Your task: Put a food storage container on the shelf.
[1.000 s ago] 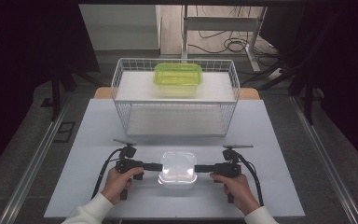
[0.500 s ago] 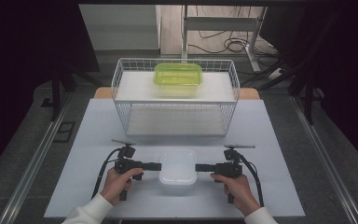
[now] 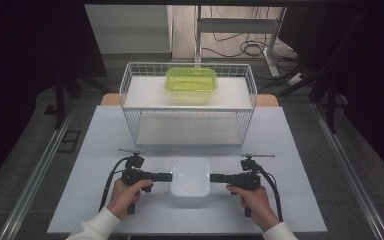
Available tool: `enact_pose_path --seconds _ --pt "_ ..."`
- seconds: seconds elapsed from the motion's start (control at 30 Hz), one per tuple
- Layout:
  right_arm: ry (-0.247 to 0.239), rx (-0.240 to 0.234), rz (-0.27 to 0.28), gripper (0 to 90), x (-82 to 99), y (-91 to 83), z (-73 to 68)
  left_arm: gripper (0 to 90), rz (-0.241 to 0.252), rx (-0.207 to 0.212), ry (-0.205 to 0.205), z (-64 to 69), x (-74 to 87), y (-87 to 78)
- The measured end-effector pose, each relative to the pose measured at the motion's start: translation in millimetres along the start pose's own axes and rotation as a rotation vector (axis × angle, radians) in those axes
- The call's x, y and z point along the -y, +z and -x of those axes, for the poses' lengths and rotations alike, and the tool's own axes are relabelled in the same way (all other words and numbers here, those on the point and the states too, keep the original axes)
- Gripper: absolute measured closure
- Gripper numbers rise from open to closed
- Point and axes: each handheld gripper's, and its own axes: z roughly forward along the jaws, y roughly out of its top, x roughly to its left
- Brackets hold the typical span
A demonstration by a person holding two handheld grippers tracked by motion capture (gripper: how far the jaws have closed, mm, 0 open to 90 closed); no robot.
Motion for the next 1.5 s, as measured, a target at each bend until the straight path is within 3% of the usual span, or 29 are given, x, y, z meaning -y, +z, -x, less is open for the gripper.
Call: enact_pose_path --seconds 0.27,0.73,1.3,1.5 --pt "-0.049 -0.006 0.021 79.8 -2.2 -3.7 -6.2 80.0 0.021 0.003 0.030 6.1 -1.7 -4.2" --pt "-0.174 0.001 0.078 79.8 -9.2 -15.2 -28.3 79.7 0.067 -0.017 0.125 26.0 -10.5 -16.0" --pt "-0.304 0.006 0.122 79.5 -15.3 -24.3 -48.5 79.0 0.113 -0.029 0.182 38.0 -16.0 -24.1" --pt "-0.327 0.011 0.128 79.3 -17.9 -26.3 -53.0 79.0 0.120 -0.025 0.195 40.6 -19.4 -26.4"
